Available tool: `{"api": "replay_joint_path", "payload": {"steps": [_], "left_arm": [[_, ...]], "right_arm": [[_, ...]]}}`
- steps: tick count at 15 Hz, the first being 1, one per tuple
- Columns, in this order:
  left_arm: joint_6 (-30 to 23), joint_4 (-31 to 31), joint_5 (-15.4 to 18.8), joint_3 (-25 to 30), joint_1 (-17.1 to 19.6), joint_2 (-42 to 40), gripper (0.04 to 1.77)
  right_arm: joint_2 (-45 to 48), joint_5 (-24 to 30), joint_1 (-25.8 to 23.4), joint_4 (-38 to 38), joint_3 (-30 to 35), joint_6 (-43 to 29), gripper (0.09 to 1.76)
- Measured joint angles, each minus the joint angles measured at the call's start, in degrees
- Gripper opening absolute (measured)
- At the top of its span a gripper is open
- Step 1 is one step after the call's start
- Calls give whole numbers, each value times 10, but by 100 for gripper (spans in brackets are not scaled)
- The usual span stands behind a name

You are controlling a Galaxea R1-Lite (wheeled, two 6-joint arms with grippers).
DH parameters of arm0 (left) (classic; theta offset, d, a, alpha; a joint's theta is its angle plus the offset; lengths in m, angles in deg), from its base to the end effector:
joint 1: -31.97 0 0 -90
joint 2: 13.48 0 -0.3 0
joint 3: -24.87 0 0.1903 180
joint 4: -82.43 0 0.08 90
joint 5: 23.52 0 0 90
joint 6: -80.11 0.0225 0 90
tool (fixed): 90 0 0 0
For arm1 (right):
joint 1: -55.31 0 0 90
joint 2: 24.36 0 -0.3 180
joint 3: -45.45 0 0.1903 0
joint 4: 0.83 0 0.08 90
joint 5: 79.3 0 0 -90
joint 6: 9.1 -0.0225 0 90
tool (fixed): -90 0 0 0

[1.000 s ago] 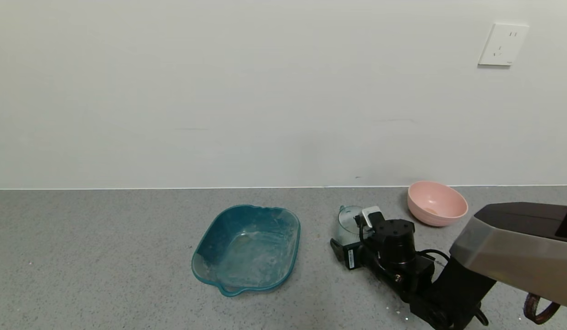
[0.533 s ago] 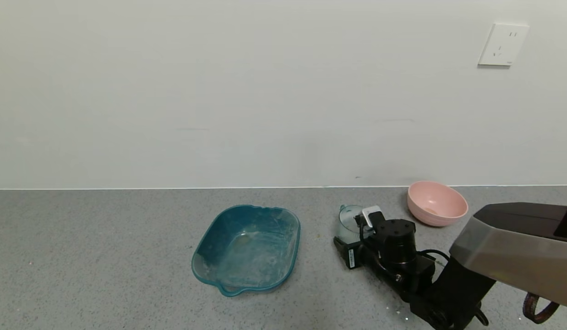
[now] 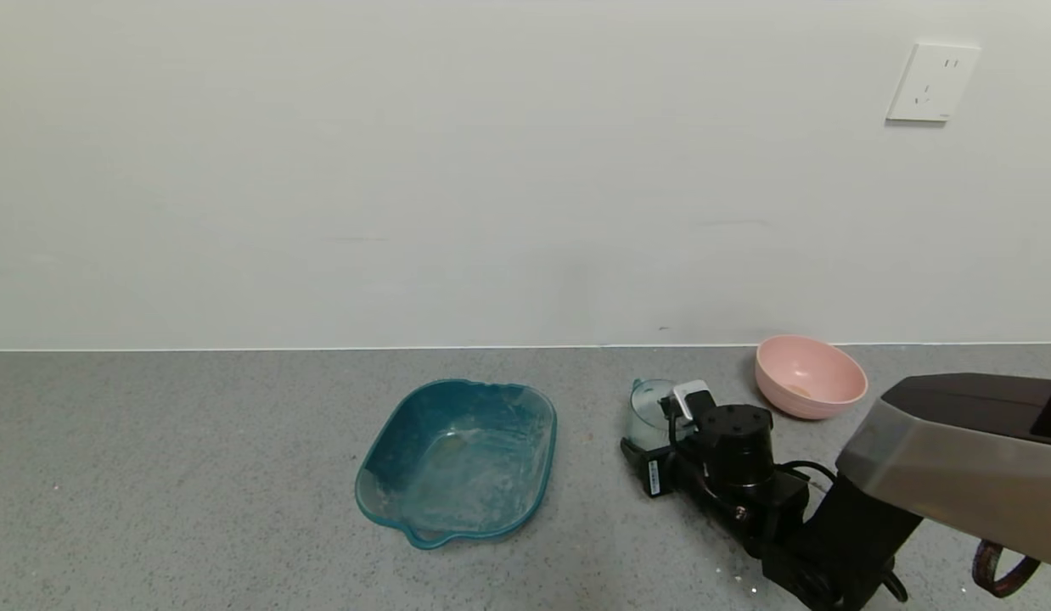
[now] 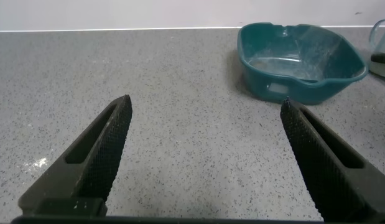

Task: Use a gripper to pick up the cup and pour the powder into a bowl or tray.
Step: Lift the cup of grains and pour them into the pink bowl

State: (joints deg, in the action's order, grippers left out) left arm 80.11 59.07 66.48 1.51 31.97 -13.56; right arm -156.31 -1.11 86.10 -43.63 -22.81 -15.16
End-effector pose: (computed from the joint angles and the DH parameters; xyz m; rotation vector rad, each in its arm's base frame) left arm -0.0229 0.0000 0.0754 0.0000 -0.0014 0.0000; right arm 0.3290 0.1907 0.0162 -0.0293 0.3578 0.3089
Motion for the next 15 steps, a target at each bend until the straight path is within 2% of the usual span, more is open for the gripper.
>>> {"api": "replay_joint_path", "payload": {"steps": [7,11,15], "left_arm": [[0,0,0,0,0,0,172],[0,0,0,0,0,0,172],[0,0,0,0,0,0,172]], "right_arm": [[41,2,-10,29,-2,8,133],[106,5,-21,102,-12,11,133],[201,12,-40,195,-21,44,133]]}}
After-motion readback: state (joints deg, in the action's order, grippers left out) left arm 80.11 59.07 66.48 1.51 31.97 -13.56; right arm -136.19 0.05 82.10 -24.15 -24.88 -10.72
